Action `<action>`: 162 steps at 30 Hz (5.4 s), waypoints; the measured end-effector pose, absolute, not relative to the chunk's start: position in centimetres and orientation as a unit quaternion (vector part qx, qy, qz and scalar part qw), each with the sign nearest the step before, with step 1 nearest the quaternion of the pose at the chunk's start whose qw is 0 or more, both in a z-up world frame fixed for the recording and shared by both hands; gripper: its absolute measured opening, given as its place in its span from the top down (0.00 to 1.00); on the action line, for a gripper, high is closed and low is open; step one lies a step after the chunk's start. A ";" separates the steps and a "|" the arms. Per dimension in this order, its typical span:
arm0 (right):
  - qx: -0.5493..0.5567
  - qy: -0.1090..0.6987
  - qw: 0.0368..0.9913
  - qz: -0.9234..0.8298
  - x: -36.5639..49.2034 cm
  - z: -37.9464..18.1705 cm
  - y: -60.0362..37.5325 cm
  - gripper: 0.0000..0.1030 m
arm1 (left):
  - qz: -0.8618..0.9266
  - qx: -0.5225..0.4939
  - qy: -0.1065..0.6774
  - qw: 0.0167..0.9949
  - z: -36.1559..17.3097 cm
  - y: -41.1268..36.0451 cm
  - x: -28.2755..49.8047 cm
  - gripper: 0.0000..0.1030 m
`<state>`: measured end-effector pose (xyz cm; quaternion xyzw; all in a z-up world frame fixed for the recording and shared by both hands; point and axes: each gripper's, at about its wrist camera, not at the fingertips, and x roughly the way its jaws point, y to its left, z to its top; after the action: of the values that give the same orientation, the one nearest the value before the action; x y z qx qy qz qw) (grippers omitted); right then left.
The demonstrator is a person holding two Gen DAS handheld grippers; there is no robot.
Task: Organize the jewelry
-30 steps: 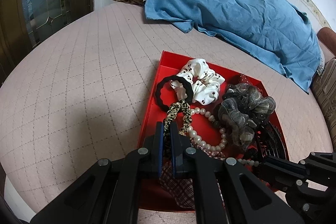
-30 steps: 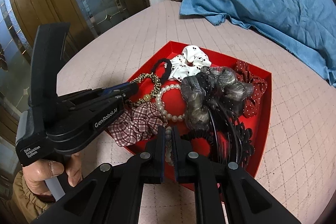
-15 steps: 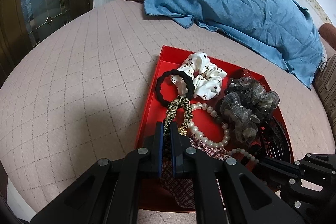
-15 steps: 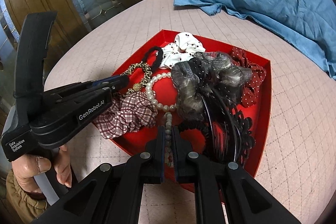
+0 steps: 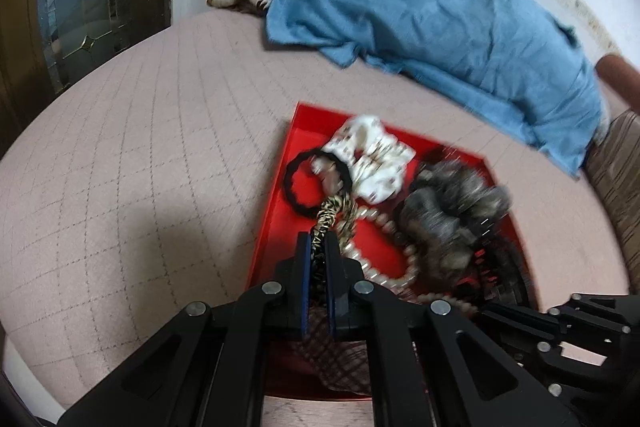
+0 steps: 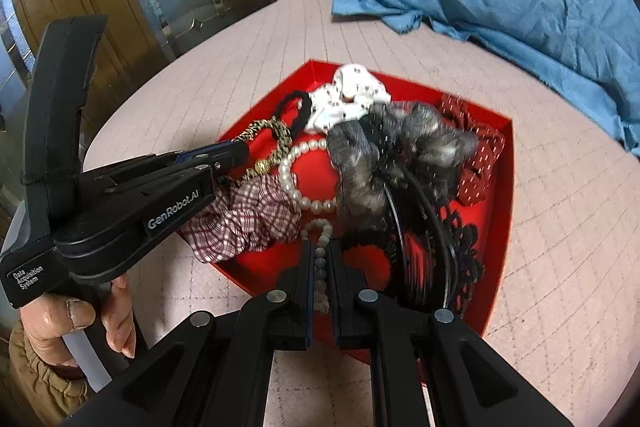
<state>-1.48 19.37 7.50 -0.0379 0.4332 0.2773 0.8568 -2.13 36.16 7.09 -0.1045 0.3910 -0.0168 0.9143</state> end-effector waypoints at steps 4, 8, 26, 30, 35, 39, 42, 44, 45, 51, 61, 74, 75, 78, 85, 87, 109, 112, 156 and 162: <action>-0.040 0.410 0.867 0.280 -1.9 9.3 19.2 0.93 | -0.041 -0.157 0.365 0.917 8.1 37.5 -2.8 0.94; -0.035 0.395 0.874 0.280 -2.1 10.6 18.7 0.93 | -0.046 -0.202 0.350 0.914 8.5 39.0 -3.1 0.94; -0.023 0.376 0.883 0.281 -3.2 12.5 18.3 0.93 | -0.146 -0.237 0.319 0.906 9.4 38.3 -4.5 0.94; -0.026 0.375 0.884 0.279 -3.6 12.4 18.2 0.93 | -0.134 -0.213 0.326 0.911 9.3 37.5 -4.5 0.94; -0.024 0.376 0.885 0.272 -3.5 12.4 17.8 0.93 | -0.107 -0.180 0.333 0.919 9.2 36.8 -4.5 0.94; -0.024 0.377 0.886 0.269 -3.4 12.5 17.6 0.93 | -0.091 -0.164 0.337 0.923 9.1 36.7 -4.5 0.94; -0.025 0.378 0.885 0.269 -3.4 12.4 17.6 0.93 | -0.084 -0.157 0.341 0.923 8.9 36.6 -4.3 0.94; -0.026 0.379 0.885 0.270 -3.5 12.4 17.7 0.93 | -0.081 -0.155 0.343 0.923 8.8 36.7 -4.4 0.94; -0.026 0.379 0.885 0.270 -3.5 12.4 17.8 0.93 | -0.079 -0.153 0.344 0.923 8.8 36.7 -4.4 0.94; -0.029 0.381 0.883 0.273 -3.6 12.2 18.1 0.93 | -0.064 -0.144 0.351 0.923 8.5 36.7 -4.2 0.94; -0.032 0.389 0.877 0.279 -3.6 11.8 18.7 0.93 | -0.049 -0.134 0.363 0.921 8.0 36.6 -3.8 0.94; -0.028 0.398 0.873 0.282 -3.1 11.0 19.0 0.93 | -0.048 -0.130 0.371 0.918 7.6 36.4 -3.5 0.94; -0.027 0.399 0.872 0.282 -3.0 11.0 19.0 0.93 | -0.048 -0.129 0.372 0.918 7.6 36.3 -3.5 0.94; -0.025 0.401 0.871 0.282 -2.9 10.8 18.9 0.93 | -0.047 -0.128 0.374 0.917 7.4 36.3 -3.4 0.94; -0.020 0.404 0.870 0.282 -2.6 10.5 18.9 0.93 | -0.044 -0.123 0.385 0.914 7.0 36.1 -3.1 0.94; -0.020 0.406 0.869 0.281 -2.6 10.3 18.9 0.93 | -0.044 -0.122 0.388 0.913 6.9 36.0 -3.0 0.94; -0.011 0.415 0.864 0.283 -1.9 9.2 18.8 0.93 | -0.041 -0.101 0.401 0.909 6.3 35.4 -2.5 0.94; -0.010 0.419 0.863 0.282 -1.7 8.8 18.8 0.93 | -0.038 -0.095 0.406 0.908 6.1 35.2 -2.3 0.94; 0.000 0.443 0.856 0.265 -1.0 6.1 17.4 0.64 | -0.017 -0.061 0.424 0.903 5.0 34.5 -1.7 0.58; -0.013 0.421 0.870 0.258 -1.9 7.5 17.3 0.48 | -0.029 -0.074 0.405 0.911 5.8 34.6 -2.3 0.44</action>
<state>-1.87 17.32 7.48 -0.0126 0.4210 0.2578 0.8696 -2.26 34.64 5.77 -0.0742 0.4047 -0.0294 0.9110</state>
